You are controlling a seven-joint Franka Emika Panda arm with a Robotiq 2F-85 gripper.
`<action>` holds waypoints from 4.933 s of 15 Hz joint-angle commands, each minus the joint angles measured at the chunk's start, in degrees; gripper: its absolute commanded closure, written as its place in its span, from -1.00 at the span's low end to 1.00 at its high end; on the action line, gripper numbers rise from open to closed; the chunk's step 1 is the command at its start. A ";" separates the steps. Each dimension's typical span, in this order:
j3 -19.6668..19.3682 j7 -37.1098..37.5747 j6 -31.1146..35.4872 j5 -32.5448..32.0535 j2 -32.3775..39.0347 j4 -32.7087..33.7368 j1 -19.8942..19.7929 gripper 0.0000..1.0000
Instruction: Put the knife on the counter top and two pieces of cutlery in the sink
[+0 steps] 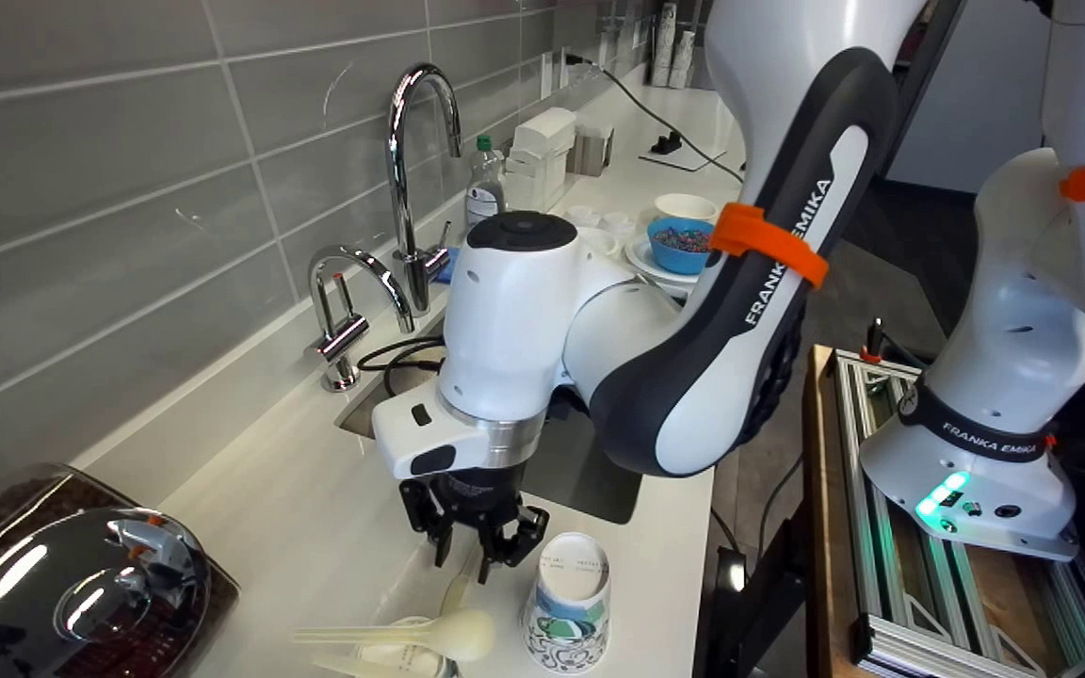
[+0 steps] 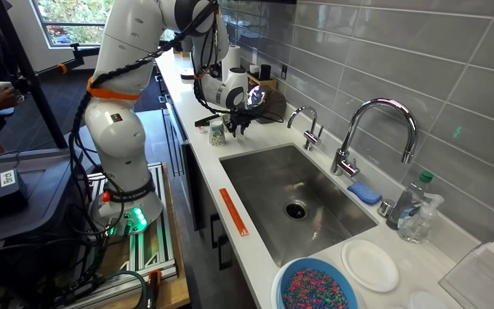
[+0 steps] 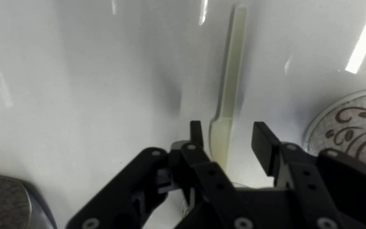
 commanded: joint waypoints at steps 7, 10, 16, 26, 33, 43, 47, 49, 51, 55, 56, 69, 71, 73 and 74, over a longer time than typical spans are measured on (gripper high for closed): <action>2.50 2.67 -0.39 -1.07 -3.00 -1.52 -3.10 -1.00; 4.85 3.44 -2.44 0.82 -7.39 -2.97 -4.99 -1.00; 4.31 17.25 -16.11 4.55 -18.27 -2.40 -2.69 -1.00; 4.17 30.92 -27.14 5.74 -22.26 2.38 1.27 -1.00; 3.07 47.50 -29.87 1.21 -19.12 5.05 1.78 -1.00; 2.19 66.49 -33.58 -4.96 -8.62 18.18 7.05 -1.00; 1.27 69.86 -32.96 -5.16 -5.17 21.58 9.28 -1.00; 0.57 71.43 -32.95 -5.74 -3.71 23.19 10.52 -1.00; -0.15 72.65 -32.56 -6.33 -2.40 24.14 11.62 -1.00; -1.26 74.52 -32.39 -6.68 -0.42 25.25 13.48 -1.00; -1.35 74.84 -32.36 -6.23 -0.12 25.32 13.66 -1.00; -2.24 75.80 -32.48 -5.38 2.10 25.73 14.85 -0.68; -2.23 75.70 -32.50 -5.30 2.31 25.82 14.89 -0.69; -2.18 75.58 -32.50 -5.20 2.50 25.92 14.91 -0.67; -2.19 75.56 -32.58 -5.21 2.58 25.99 14.95 -0.69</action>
